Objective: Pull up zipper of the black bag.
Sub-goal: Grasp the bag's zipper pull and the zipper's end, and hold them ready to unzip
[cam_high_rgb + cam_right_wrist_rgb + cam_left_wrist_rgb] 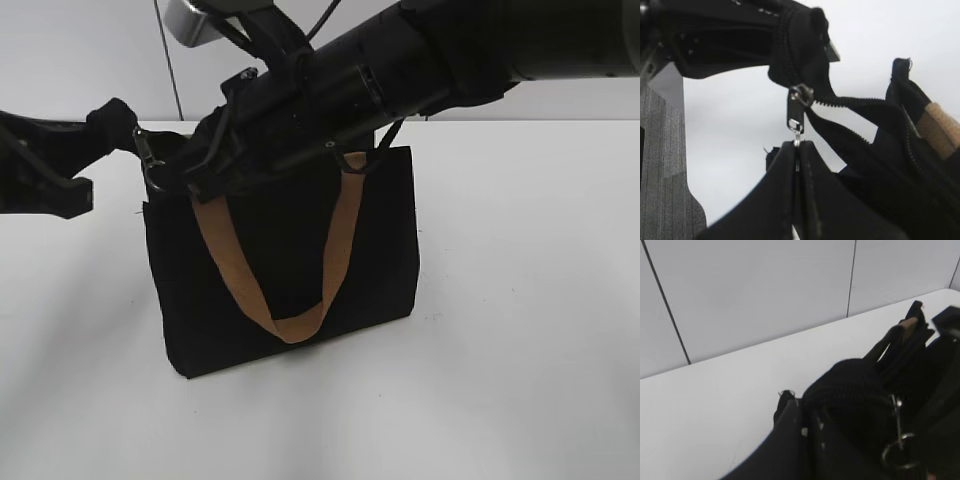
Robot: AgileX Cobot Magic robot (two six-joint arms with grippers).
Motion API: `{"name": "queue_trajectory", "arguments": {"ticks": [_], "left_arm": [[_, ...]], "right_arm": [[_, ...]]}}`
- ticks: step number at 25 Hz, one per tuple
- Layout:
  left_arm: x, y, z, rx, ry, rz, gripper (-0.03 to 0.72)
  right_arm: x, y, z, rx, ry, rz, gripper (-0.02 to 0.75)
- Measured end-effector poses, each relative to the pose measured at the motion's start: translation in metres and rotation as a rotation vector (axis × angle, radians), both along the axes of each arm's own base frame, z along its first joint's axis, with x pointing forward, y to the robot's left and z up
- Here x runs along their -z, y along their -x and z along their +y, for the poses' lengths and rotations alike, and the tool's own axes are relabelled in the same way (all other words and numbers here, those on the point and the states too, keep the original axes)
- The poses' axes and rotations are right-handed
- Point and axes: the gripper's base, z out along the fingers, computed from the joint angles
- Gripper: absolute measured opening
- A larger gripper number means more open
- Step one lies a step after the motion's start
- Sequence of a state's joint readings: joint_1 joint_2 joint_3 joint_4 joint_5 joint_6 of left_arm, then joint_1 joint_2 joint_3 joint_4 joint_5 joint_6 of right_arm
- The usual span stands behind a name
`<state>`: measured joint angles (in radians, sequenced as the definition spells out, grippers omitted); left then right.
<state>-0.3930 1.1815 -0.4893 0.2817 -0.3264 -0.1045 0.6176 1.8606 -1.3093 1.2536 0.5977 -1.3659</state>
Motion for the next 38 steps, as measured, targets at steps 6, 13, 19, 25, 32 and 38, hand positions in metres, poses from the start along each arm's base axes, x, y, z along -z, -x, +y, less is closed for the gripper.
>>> {"name": "queue_trajectory", "arguments": {"ticks": [6, 13, 19, 25, 32, 38], "left_arm": [[0.011, 0.001, 0.009, -0.052, -0.070, 0.115, -0.006], [0.021, 0.000, 0.010, -0.065, -0.108, 0.184, -0.006], [0.026, 0.000, 0.011, -0.073, -0.129, 0.221, -0.006], [0.026, 0.001, 0.012, -0.076, -0.134, 0.229, -0.006], [0.026, 0.001, 0.012, -0.076, -0.135, 0.230, -0.006], [0.028, 0.001, 0.013, -0.080, -0.144, 0.245, -0.006]], "right_arm": [[-0.004, 0.005, -0.002, -0.003, 0.012, 0.050, -0.001], [-0.005, 0.006, -0.001, 0.005, -0.006, 0.094, -0.001], [-0.005, 0.005, -0.001, 0.025, -0.017, 0.102, -0.001], [-0.007, 0.005, 0.000, 0.041, -0.048, 0.124, -0.001], [-0.009, 0.005, 0.001, 0.055, -0.074, 0.143, -0.001], [-0.009, -0.003, -0.007, 0.092, -0.081, 0.141, -0.001]]}}
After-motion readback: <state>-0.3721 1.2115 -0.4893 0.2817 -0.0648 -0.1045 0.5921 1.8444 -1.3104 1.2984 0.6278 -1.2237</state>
